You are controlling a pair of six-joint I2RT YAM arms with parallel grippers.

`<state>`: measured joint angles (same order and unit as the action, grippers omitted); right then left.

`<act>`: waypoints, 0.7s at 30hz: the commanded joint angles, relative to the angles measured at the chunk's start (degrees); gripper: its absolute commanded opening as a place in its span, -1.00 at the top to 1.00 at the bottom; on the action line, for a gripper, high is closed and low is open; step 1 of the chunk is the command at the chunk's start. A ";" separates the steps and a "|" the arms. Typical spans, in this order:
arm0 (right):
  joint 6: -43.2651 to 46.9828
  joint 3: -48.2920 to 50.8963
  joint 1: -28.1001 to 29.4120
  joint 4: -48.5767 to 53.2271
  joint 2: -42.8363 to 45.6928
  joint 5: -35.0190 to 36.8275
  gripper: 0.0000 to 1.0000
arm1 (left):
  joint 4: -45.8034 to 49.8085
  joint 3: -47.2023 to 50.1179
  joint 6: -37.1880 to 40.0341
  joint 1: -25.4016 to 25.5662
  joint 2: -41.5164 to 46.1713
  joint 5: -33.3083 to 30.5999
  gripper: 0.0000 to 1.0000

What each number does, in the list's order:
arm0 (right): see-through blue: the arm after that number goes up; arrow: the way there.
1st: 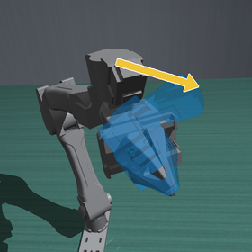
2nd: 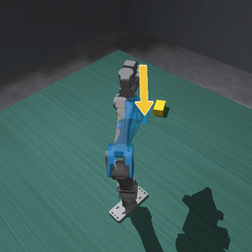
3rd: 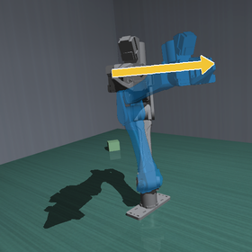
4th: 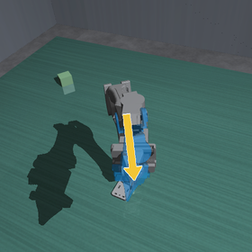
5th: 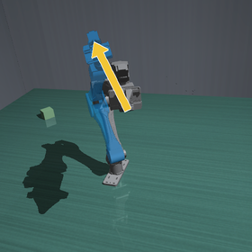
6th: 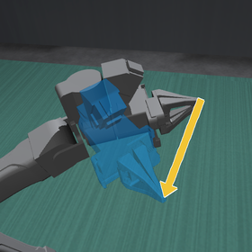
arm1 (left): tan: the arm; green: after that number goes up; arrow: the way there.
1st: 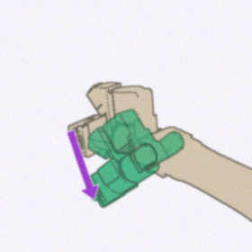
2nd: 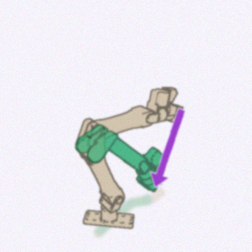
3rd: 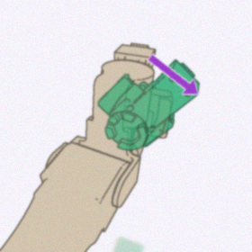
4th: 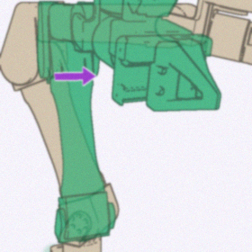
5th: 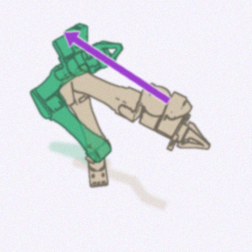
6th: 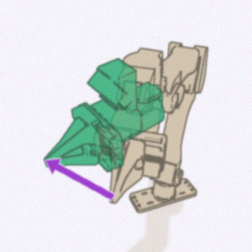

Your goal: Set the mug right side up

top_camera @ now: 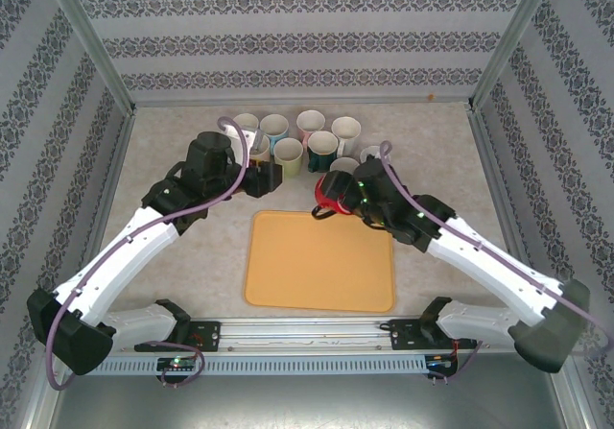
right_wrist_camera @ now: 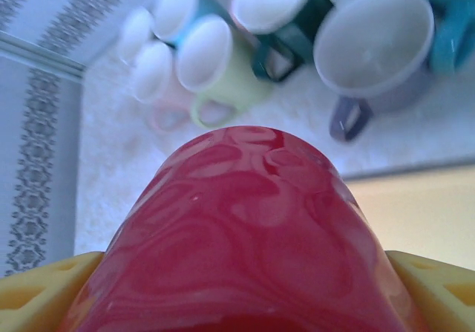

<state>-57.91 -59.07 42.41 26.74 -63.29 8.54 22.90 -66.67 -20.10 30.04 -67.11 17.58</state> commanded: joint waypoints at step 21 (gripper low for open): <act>15.15 11.88 -13.36 -42.91 16.09 -26.01 -0.41 | -50.61 15.35 -45.17 -1.08 -1.05 40.12 -0.31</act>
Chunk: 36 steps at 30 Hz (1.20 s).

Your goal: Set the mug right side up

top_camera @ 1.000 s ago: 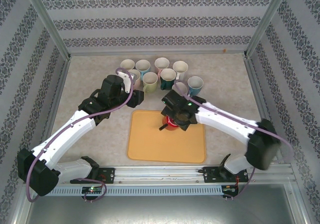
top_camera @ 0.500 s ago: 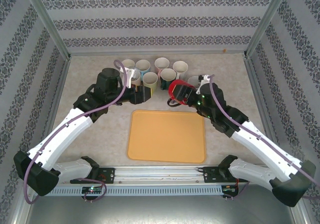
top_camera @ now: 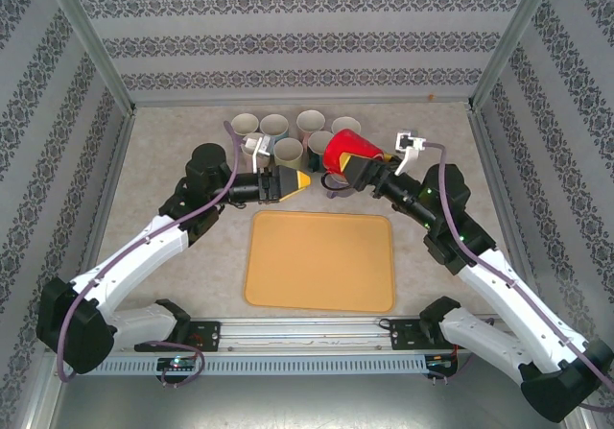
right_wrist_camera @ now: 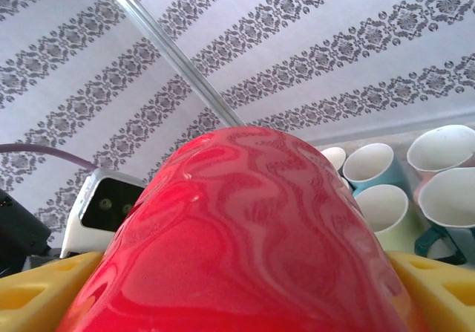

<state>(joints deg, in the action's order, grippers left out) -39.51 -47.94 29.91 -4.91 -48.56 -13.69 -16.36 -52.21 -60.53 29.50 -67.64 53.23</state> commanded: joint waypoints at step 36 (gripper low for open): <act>-14.41 6.28 -1.35 -17.02 1.63 -5.64 -0.32 | -42.97 3.18 -18.40 3.33 -14.62 7.20 -0.20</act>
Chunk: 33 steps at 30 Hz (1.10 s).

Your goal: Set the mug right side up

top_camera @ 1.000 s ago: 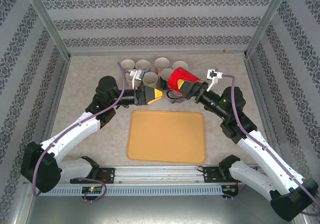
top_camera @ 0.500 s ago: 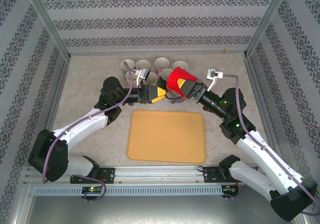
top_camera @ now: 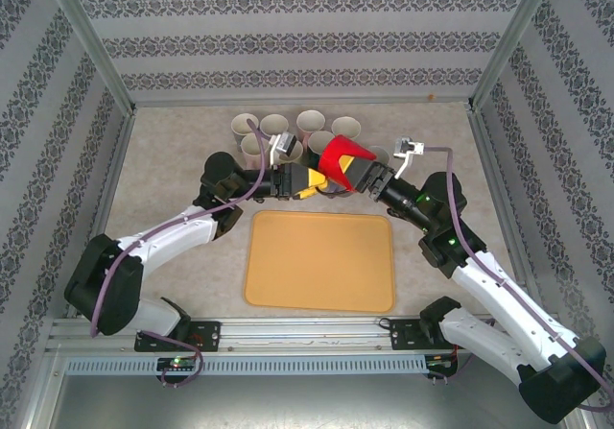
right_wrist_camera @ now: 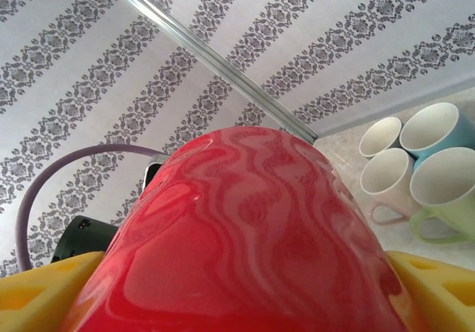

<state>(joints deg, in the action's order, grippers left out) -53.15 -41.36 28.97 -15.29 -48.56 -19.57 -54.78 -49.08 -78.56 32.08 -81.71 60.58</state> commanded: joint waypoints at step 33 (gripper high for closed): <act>3.08 1.60 0.21 2.63 6.76 7.27 -0.96 | 0.61 -2.20 3.79 3.12 -0.68 -0.46 0.74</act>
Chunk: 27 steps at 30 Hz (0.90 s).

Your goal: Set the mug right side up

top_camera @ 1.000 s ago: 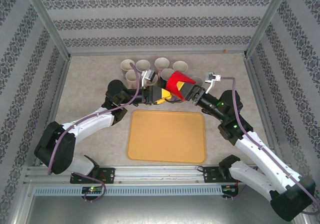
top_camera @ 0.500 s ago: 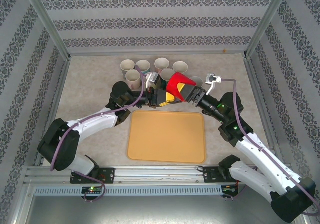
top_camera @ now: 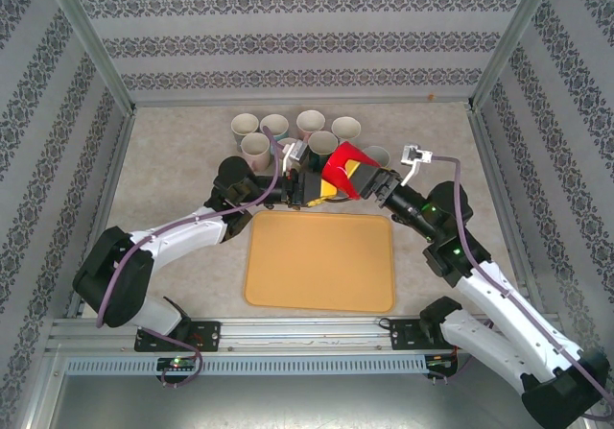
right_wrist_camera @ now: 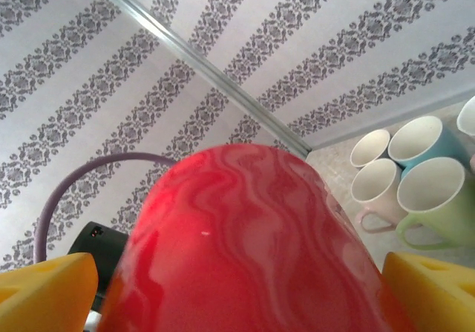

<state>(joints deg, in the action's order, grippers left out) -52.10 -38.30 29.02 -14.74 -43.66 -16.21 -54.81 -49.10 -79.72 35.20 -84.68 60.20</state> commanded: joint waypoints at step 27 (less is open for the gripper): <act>25.94 -25.40 -2.45 47.89 11.81 42.95 -0.95 | 76.98 -31.26 75.21 15.41 -6.74 -45.09 0.80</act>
<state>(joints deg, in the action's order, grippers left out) -29.32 -61.49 27.09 29.21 -32.84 21.76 27.07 -78.28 -10.00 49.93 -91.05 21.17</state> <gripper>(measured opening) 0.974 0.186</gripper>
